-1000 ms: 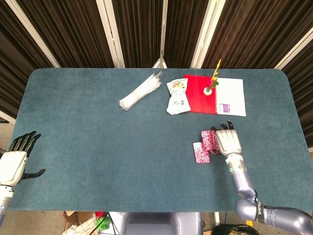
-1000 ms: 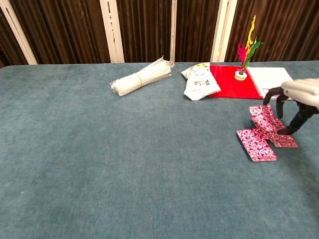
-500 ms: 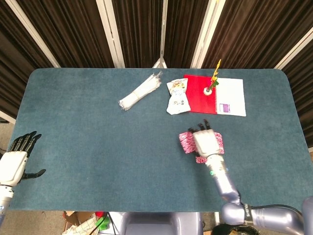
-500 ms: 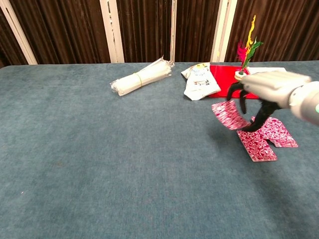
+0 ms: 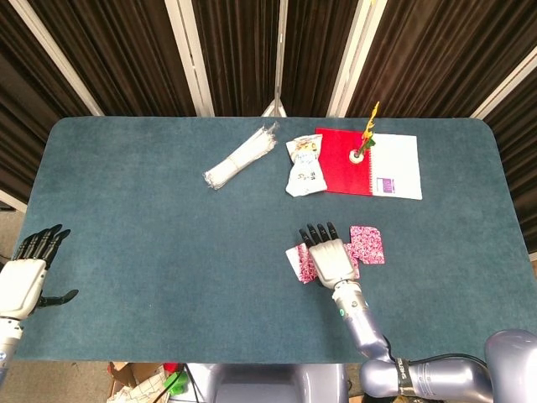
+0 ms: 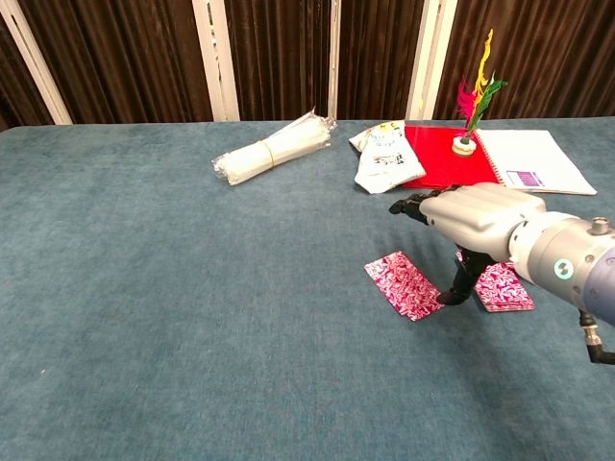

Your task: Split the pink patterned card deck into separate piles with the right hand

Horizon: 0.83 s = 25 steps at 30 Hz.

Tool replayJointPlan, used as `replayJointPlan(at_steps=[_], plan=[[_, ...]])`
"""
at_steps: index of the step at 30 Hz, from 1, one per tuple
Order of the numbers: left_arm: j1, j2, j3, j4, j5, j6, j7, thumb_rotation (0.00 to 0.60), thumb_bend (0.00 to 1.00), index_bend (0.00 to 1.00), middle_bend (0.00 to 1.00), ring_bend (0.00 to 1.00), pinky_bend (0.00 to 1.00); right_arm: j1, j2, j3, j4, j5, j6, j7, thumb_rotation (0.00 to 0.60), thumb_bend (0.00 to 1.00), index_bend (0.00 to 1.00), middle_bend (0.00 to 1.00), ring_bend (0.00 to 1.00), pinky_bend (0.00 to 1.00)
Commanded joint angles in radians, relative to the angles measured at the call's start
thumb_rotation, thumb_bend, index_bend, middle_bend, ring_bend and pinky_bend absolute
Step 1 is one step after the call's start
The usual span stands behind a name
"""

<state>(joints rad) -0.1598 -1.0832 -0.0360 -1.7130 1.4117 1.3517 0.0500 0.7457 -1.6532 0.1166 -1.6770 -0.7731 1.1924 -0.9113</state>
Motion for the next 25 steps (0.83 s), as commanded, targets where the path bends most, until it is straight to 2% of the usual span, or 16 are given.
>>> replayJointPlan(at_steps=[1, 8, 14, 20, 25], plan=[[0.000, -0.001, -0.001, 0.001, -0.001, 0.002, 0.001, 0.600, 0.01, 0.00, 0.00, 0.00, 0.00, -0.004, 0.003, -0.007, -0.018, 0.004, 0.017, -0.013, 0.600, 0.24, 0.00, 0.00, 0.00, 0.00], [0.004, -0.005, -0.004, 0.004, 0.000, 0.013, 0.004, 0.600, 0.01, 0.00, 0.00, 0.00, 0.00, -0.035, 0.057, -0.040, -0.100, -0.034, 0.089, -0.031, 0.600, 0.24, 0.00, 0.00, 0.00, 0.00], [0.010, -0.014, -0.003, 0.015, 0.015, 0.033, 0.012, 0.600, 0.01, 0.00, 0.00, 0.00, 0.00, -0.121, 0.211, -0.112, -0.209, -0.155, 0.194, 0.027, 0.600, 0.24, 0.00, 0.00, 0.00, 0.00], [0.014, -0.026, -0.001, 0.028, 0.024, 0.047, 0.030, 0.600, 0.01, 0.00, 0.00, 0.00, 0.00, -0.268, 0.404, -0.231, -0.235, -0.356, 0.327, 0.209, 0.600, 0.24, 0.00, 0.00, 0.00, 0.00], [0.019, -0.033, 0.005, 0.028, 0.040, 0.060, 0.054, 0.600, 0.01, 0.00, 0.00, 0.00, 0.00, -0.387, 0.489, -0.287, -0.143, -0.482, 0.440, 0.399, 0.600, 0.24, 0.00, 0.00, 0.00, 0.00]])
